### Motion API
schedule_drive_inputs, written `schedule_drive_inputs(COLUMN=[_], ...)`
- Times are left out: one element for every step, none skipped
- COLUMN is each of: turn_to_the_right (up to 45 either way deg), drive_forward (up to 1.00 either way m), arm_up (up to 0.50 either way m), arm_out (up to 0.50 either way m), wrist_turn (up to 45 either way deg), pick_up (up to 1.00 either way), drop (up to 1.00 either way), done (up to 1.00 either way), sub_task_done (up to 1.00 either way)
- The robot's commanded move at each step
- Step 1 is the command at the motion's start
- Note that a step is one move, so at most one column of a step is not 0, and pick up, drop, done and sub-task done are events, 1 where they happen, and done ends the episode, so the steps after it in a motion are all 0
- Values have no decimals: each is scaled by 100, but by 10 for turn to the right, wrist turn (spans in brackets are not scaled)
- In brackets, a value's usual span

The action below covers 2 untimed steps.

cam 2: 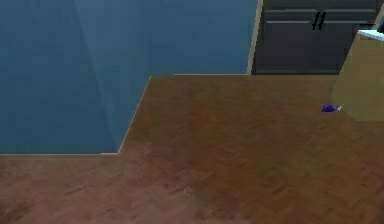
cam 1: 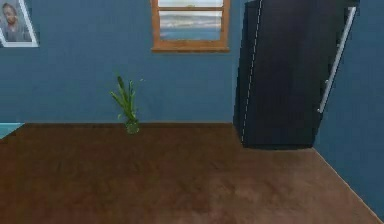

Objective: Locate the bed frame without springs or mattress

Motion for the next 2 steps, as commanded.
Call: schedule_drive_inputs(turn_to_the_right=[0,-450], drive_forward=[15,0], arm_up=[0,0], arm_out=[0,0], wrist_turn=[0,0], pick_up=[0,0], drop=[0,0], done=[0,0], sub_task_done=[0,0])
